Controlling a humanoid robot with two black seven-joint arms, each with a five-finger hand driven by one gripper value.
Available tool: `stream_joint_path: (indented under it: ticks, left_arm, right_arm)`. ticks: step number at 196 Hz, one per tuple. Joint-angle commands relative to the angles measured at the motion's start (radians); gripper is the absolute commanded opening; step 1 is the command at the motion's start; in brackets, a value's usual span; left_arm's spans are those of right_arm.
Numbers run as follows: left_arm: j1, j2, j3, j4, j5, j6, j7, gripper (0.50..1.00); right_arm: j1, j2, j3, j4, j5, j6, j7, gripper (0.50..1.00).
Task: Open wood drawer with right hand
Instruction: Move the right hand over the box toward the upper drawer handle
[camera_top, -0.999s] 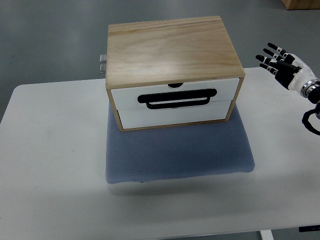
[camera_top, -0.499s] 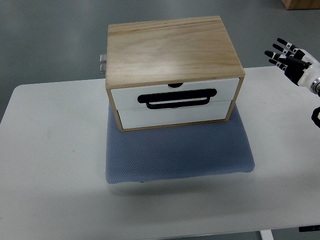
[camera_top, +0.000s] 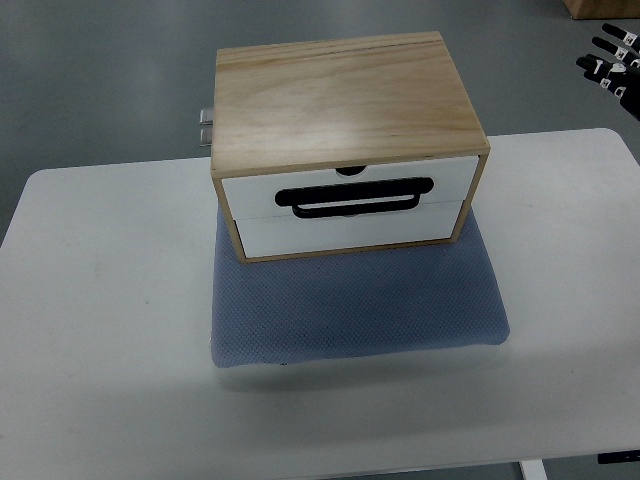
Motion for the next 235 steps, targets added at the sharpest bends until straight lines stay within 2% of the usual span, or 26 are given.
stream_joint_path:
  ticks: [1,63,98,146,168,179,180,188,198,199,201,235]
  left_arm:
    - [0.001,0.0,0.001,0.0,0.0,0.0,0.0,1.0]
    - [0.001,0.0,0.0,0.0,0.0,0.0,0.0,1.0]
    - [-0.001,0.0,0.0,0.0,0.0,0.0,0.0,1.0]
    - [0.001,0.0,0.0,0.0,0.0,0.0,0.0,1.0]
    - [-0.001,0.0,0.0,0.0,0.0,0.0,0.0,1.0]
    - [-0.001,0.0,0.0,0.0,0.0,0.0,0.0,1.0]
    - [0.001,0.0,0.0,0.0,0.0,0.0,0.0,1.0]
    - [-0.001,0.0,0.001,0.0,0.0,0.0,0.0,1.0]
    - [-0.001,0.0,0.001,0.0,0.0,0.0,0.0,1.0]
    - [0.001,0.0,0.001,0.0,0.0,0.0,0.0,1.0]
    - [-0.001,0.0,0.001,0.0,0.0,0.0,0.0,1.0]
    - [0.001,0.0,0.0,0.0,0.0,0.0,0.0,1.0]
  right_arm:
    - [-0.001,0.005,0.001,-0.002,-0.003,-0.001,0.0,0.942]
    - [0.019,-0.007,0.0,0.018,0.006,0.001,0.011,0.942]
    - [0.088,-0.113,-0.085,0.075,0.002,0.033,0.011,0.942]
    - [0.346,-0.245,-0.382,0.182,0.0,0.087,0.011,0.942]
    - [0.505,-0.292,-0.551,0.258,-0.008,0.136,0.005,0.942]
    - [0.505,-0.292,-0.551,0.258,-0.008,0.136,0.005,0.942]
    - [0.596,-0.301,-0.647,0.293,-0.014,0.169,0.003,0.942]
    - [0.666,-0.303,-0.715,0.317,-0.017,0.191,0.003,0.942]
    - [0.666,-0.303,-0.715,0.317,-0.017,0.191,0.003,0.942]
    - [0.745,-0.303,-0.793,0.349,-0.017,0.209,0.0,0.942]
    - [0.763,-0.303,-0.809,0.359,-0.017,0.214,0.0,0.942]
    - [0.958,-0.292,-0.967,0.472,-0.052,0.272,-0.023,0.942]
